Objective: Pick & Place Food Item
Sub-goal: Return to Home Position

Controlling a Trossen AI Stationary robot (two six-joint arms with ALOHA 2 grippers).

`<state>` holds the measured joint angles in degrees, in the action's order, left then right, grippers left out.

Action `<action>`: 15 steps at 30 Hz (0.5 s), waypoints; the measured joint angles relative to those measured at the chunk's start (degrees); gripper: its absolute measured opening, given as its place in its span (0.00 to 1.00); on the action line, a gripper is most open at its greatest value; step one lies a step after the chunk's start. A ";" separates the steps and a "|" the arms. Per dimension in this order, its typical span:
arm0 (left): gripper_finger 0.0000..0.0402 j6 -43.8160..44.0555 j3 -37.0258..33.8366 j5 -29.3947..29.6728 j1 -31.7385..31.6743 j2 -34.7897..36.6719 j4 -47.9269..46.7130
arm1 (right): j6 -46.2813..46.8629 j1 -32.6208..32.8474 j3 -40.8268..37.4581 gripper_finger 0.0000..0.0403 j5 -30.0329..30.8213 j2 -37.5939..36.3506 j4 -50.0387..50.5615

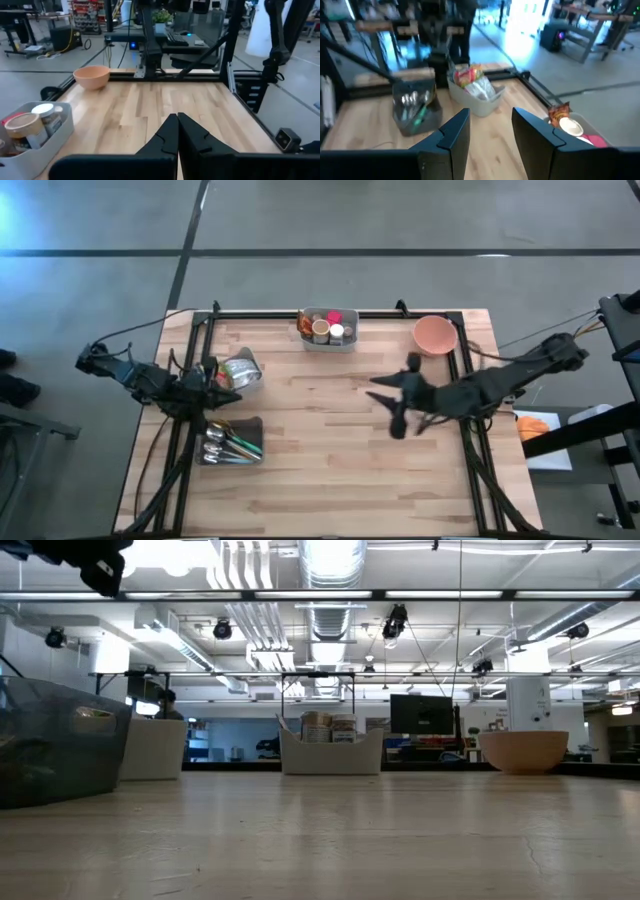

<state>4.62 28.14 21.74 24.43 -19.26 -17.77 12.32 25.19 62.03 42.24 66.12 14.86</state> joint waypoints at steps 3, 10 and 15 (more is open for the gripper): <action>0.00 0.05 -2.57 -0.05 0.00 2.70 0.56 | 0.23 0.85 -7.30 0.35 -0.31 -7.30 -3.98; 0.00 -0.37 -4.19 -0.91 0.00 4.52 -0.98 | -0.48 1.55 -22.14 0.35 -5.31 -21.88 -11.78; 0.00 -0.20 -4.72 -1.05 0.00 4.54 -2.27 | -2.71 1.57 -30.49 0.35 -12.27 -30.30 -15.79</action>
<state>4.43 23.42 20.68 24.43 -14.72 -20.04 9.62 26.76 31.54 29.96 35.82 -0.94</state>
